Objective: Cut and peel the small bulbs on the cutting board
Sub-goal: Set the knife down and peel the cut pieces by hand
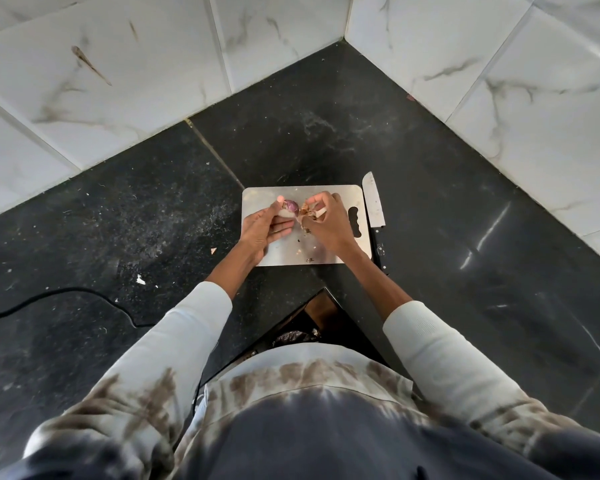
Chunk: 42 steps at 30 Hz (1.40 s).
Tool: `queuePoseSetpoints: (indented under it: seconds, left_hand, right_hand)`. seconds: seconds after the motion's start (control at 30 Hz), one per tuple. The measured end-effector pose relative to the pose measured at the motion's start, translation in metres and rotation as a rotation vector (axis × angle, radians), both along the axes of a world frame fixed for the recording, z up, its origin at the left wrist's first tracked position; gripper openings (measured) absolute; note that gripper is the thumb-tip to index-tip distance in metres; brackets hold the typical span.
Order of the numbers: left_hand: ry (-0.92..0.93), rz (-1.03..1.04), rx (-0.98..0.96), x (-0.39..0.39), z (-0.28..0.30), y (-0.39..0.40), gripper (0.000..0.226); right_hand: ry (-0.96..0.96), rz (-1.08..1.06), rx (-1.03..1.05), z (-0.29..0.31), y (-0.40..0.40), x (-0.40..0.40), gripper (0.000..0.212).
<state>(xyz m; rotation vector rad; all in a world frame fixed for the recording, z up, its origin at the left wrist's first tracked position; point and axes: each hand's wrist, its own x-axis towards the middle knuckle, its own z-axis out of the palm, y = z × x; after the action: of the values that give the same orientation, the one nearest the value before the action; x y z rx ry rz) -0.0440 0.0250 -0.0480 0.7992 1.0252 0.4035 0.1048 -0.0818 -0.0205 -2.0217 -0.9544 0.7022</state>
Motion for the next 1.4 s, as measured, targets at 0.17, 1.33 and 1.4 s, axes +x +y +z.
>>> queuePoseSetpoints:
  seconds: [0.17,1.33,1.4]
  left_hand:
    - [-0.002,0.020,-0.023,0.003,0.009,-0.002,0.048]
    - [-0.053,-0.156,0.038,-0.004,0.006,-0.003,0.052]
    - [-0.034,-0.172,0.064,0.000,0.005,-0.005,0.054]
  right_hand:
    - [0.147,0.005,0.037,0.007,0.004,-0.011,0.050]
    - [0.124,-0.135,0.048,-0.007,0.000,-0.013,0.025]
    - [0.113,-0.156,0.047,-0.006,0.000,-0.015,0.024]
